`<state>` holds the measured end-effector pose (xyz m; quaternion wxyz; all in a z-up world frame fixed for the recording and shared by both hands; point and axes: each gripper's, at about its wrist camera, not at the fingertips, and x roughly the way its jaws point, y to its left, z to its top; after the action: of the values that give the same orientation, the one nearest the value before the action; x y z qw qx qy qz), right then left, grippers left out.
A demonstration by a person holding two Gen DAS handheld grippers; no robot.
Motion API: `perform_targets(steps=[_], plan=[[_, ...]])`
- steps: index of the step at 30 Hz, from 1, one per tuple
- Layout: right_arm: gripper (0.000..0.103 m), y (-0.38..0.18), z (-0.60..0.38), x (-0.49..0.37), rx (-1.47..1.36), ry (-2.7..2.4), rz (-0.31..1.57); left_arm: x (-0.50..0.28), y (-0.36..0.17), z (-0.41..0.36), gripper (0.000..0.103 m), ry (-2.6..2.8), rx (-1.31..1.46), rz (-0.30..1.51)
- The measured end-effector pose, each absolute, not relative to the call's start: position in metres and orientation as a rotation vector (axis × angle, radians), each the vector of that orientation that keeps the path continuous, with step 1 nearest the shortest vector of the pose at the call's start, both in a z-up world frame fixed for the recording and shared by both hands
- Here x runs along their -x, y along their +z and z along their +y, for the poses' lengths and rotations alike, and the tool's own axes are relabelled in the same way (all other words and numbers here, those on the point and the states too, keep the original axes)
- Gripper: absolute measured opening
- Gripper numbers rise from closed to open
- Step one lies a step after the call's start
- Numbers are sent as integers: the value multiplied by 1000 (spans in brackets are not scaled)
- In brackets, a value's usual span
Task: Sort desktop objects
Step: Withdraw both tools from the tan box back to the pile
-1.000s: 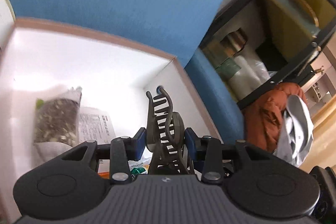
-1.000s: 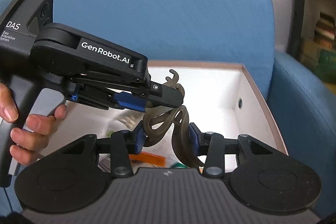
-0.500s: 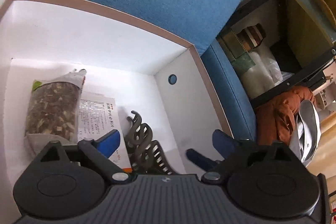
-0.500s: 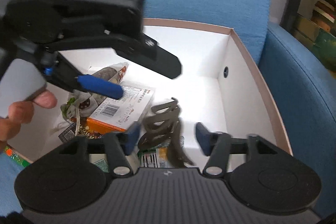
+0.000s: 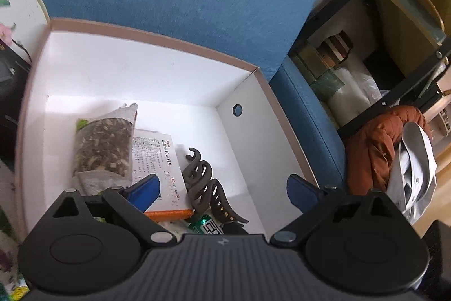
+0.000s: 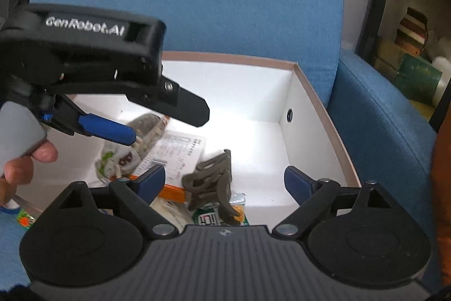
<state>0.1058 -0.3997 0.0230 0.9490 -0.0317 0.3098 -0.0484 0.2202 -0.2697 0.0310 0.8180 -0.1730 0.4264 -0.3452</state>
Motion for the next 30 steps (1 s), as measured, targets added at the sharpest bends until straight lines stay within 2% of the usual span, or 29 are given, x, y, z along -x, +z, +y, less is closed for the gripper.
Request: perform_targets(steps=[5,13,23,30], plan=[[89,35,-383,-94,60,-121,632,-198,45,-252,99,-713,315,865],[89,46,-342,-63,13,-57,665,-142,71,-205,99,-568,150,695],[89,47,-272,-21,10,51,647,-89,79,-140,99,-426,113,627],[89,37,-238,-6,0,85,655,-72,64,-103,99,-407,155,657]])
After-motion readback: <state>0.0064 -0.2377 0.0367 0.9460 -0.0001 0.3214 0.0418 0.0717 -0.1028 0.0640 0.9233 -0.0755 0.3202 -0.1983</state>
